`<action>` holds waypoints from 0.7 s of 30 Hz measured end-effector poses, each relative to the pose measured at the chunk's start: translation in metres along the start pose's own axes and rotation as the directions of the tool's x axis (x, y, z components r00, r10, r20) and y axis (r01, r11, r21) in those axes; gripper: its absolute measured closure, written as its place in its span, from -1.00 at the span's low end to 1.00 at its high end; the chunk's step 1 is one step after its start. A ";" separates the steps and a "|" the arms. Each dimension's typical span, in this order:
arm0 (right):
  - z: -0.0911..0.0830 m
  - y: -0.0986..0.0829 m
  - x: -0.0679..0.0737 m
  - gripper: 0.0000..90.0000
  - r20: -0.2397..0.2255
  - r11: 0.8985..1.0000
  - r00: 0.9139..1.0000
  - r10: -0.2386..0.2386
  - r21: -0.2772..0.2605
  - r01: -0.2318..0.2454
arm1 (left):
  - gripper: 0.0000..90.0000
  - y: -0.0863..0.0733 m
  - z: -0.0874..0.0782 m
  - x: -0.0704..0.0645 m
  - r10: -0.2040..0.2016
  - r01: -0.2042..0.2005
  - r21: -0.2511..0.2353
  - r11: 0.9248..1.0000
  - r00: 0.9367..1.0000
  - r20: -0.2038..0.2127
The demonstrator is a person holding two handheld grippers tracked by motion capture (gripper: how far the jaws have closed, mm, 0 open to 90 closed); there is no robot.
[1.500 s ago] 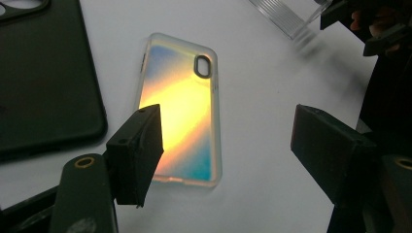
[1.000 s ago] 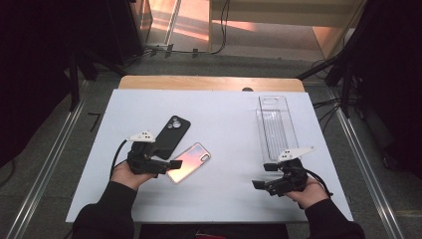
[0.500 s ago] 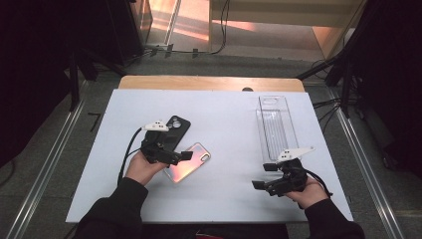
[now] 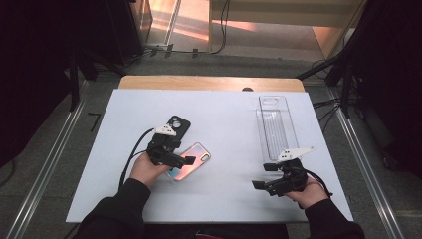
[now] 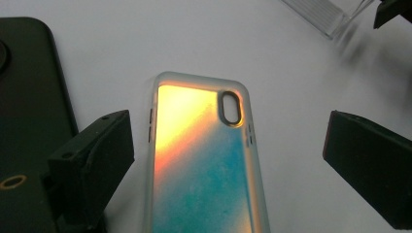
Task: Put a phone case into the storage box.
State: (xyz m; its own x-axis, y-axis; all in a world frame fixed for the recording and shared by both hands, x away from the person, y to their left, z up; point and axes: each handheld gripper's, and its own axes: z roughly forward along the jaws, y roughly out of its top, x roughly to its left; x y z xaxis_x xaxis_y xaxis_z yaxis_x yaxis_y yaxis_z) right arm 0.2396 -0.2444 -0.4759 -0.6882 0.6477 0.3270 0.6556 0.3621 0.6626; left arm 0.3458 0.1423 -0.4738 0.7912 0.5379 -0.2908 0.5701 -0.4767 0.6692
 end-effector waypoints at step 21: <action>0.000 0.000 0.000 -0.70 -0.001 1.000 1.000 -0.003 0.001 0.003 | -0.85 -0.010 0.025 -0.002 0.065 -0.060 0.119 0.991 0.997 -0.038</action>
State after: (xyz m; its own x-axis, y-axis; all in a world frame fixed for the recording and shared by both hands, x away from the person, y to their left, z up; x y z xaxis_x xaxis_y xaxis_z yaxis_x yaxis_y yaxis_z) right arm 0.2395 -0.2441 -0.4761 -0.6906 0.6459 0.3253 0.6536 0.3649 0.6630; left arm 0.3439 0.1284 -0.4972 0.8173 0.5323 -0.2206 0.5442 -0.5872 0.5992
